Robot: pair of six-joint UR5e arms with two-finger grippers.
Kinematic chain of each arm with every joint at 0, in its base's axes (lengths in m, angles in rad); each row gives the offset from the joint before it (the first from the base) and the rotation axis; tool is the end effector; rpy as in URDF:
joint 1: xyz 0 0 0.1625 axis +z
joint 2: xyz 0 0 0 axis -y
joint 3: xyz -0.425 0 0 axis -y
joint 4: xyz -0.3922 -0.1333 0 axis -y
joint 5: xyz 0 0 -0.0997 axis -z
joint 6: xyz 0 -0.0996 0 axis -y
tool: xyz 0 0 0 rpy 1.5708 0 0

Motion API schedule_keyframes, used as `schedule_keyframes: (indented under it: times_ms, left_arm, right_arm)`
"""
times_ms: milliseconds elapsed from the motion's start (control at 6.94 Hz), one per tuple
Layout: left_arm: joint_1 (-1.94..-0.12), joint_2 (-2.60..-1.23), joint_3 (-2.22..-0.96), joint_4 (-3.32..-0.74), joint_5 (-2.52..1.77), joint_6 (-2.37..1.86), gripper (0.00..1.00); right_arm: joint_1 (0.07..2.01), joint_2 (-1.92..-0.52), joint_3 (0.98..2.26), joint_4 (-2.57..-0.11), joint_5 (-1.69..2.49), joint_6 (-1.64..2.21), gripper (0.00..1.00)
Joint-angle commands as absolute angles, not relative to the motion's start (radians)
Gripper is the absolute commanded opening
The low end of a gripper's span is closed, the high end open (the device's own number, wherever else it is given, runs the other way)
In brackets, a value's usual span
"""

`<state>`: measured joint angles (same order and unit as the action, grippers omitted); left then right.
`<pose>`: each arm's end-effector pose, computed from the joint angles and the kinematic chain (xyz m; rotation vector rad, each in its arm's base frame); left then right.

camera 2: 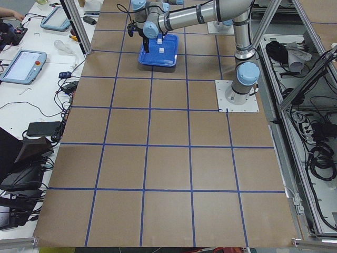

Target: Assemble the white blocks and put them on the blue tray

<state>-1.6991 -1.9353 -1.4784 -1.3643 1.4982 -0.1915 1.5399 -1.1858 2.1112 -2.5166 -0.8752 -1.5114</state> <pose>-0.2190 -0.5992 0.3485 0.1009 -3.0765 -0.1175 0.1817 -0.5026 0.1687 -1.7444 1.8954 -0.6697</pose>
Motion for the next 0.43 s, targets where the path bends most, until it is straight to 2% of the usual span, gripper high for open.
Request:
schedule_keyframes:
  times_ms: [0,288]
  left_arm:
    - [-1.610,-1.855,-1.421,-1.549,1.551,-0.024,1.00]
    - [-1.560,-1.818,-1.417,-1.578,1.586,-0.008,1.00]
  right_arm:
    - [1.568,-1.177,2.138,-2.600,-0.876,-1.442,0.00]
    - [1.569,-1.175,2.145,-2.611,-0.873,-1.440,0.00]
